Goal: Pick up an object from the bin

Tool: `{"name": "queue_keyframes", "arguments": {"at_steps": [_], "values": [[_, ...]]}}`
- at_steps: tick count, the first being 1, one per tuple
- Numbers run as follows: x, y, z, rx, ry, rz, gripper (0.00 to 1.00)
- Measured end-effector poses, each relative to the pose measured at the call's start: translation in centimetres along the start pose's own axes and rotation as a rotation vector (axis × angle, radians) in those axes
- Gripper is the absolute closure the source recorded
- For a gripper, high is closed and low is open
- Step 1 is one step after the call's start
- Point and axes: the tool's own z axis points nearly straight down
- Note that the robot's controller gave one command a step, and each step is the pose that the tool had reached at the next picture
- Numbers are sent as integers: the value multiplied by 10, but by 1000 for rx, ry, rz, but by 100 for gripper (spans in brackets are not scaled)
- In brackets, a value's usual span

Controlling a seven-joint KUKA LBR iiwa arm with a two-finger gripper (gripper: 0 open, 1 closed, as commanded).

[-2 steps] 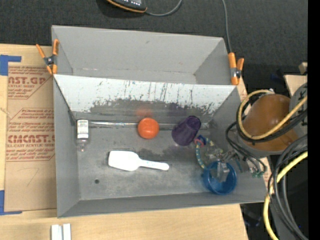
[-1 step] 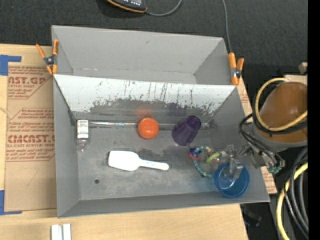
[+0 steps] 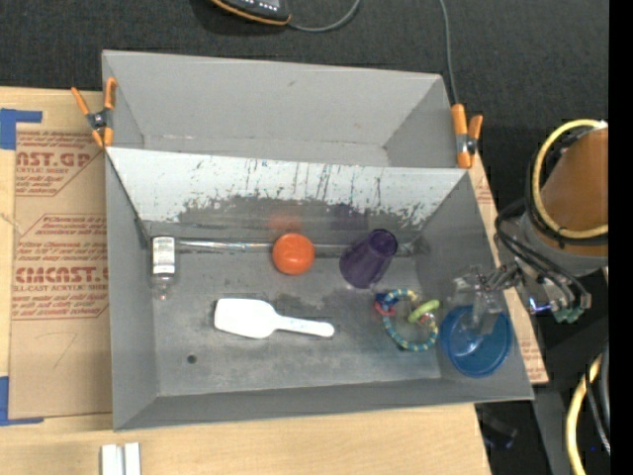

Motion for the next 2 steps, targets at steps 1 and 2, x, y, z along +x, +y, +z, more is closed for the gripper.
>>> {"name": "queue_keyframes", "arguments": {"at_steps": [1, 2], "values": [[-9, -9, -83, -4, 7, -9, 100], [-5, -2, -33, 1, -5, 65, 100]]}}
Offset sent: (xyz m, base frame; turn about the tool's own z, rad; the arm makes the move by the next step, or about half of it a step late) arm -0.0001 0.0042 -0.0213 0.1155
